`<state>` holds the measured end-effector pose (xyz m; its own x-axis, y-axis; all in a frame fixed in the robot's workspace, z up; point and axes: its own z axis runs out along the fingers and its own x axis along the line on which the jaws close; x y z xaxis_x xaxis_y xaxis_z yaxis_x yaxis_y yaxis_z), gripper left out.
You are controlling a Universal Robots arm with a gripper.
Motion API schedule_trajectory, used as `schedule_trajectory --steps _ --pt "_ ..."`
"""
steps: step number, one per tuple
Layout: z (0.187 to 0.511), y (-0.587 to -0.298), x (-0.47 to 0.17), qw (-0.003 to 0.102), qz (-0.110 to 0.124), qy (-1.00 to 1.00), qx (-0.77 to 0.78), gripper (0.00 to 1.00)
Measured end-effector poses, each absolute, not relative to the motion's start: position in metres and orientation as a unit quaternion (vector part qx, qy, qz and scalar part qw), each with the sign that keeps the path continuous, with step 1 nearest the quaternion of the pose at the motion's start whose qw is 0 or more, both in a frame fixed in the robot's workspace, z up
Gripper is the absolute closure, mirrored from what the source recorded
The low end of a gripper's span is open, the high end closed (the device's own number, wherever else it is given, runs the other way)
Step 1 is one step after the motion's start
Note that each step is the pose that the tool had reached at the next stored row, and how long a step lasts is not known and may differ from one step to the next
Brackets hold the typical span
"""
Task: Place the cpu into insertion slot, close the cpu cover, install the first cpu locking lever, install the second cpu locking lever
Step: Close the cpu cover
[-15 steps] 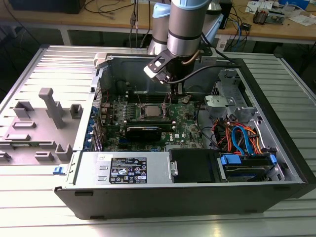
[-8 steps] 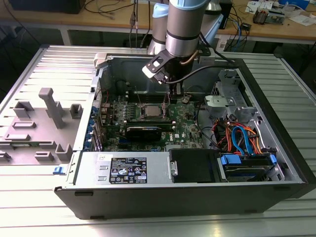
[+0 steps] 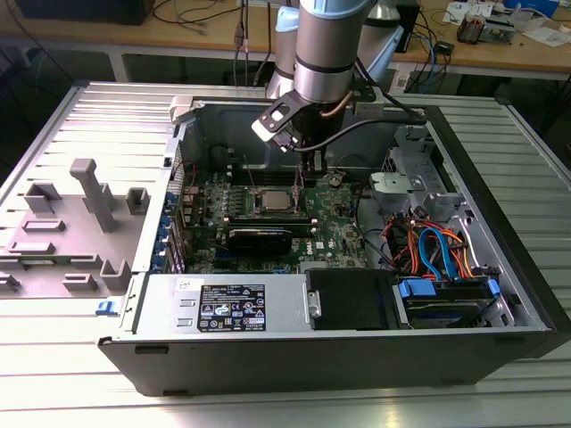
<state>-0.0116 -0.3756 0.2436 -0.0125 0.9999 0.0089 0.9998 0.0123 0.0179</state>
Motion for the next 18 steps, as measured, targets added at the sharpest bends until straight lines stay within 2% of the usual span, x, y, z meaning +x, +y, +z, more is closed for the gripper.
schedule_trajectory --steps 14,18 --pt "0.2407 -0.3756 -0.0158 0.003 0.009 0.711 0.703 0.89" --pt "0.2399 -0.3757 -0.0162 0.007 0.01 0.711 0.703 0.89"
